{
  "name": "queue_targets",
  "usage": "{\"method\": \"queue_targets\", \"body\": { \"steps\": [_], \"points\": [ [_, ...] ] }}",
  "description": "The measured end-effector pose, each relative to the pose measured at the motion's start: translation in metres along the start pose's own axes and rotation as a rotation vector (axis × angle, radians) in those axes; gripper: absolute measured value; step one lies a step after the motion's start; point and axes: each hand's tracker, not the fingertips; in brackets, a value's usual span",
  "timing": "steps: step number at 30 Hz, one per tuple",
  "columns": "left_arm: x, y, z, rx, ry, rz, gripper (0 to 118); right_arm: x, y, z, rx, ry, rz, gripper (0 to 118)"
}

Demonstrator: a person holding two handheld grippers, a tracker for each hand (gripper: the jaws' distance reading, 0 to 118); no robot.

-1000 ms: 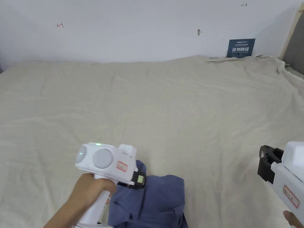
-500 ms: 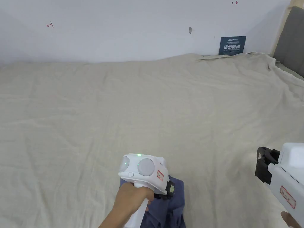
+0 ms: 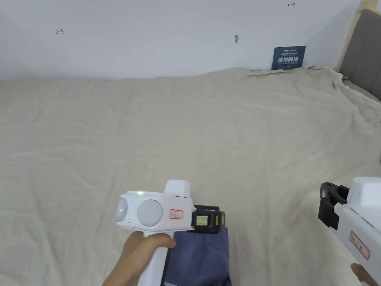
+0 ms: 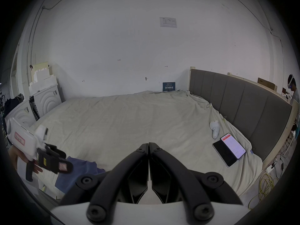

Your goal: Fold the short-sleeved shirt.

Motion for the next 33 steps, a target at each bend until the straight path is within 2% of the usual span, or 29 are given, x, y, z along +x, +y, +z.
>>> {"method": "queue_targets", "body": {
  "steps": [4,5,6,8,9,10,11,15,26,33],
  "points": [
    [-0.026,-0.008,0.020,0.109,0.083,0.033,114,-0.002,0.002,0.000,0.005,0.004,0.002,0],
    [-0.032,-0.011,0.022,0.130,0.105,0.043,111,-0.002,0.002,0.000,0.006,0.004,0.004,0],
    [-0.037,-0.016,0.024,0.156,0.130,0.058,102,-0.003,0.003,0.000,0.007,0.005,0.005,0],
    [-0.045,-0.027,0.024,0.245,0.167,0.048,69,-0.003,0.003,0.000,0.008,0.007,0.005,0],
    [-0.047,-0.032,0.023,0.269,0.173,0.048,37,-0.004,0.003,0.000,0.008,0.007,0.004,0],
    [-0.049,-0.038,0.021,0.267,0.184,0.042,17,-0.005,0.002,0.000,0.008,0.007,0.003,0],
    [-0.050,-0.043,0.015,0.265,0.191,0.033,9,-0.005,0.002,-0.001,0.007,0.007,0.001,0],
    [-0.047,-0.061,-0.007,0.259,0.188,0.003,0,-0.005,0.000,-0.002,0.000,0.008,-0.003,0],
    [0.009,-0.101,-0.085,0.130,0.139,-0.072,0,0.011,-0.010,0.000,-0.023,-0.019,-0.019,0],
    [0.036,-0.111,-0.110,0.104,0.143,-0.136,0,0.023,-0.014,0.001,-0.039,-0.044,-0.027,0]
  ]
}}
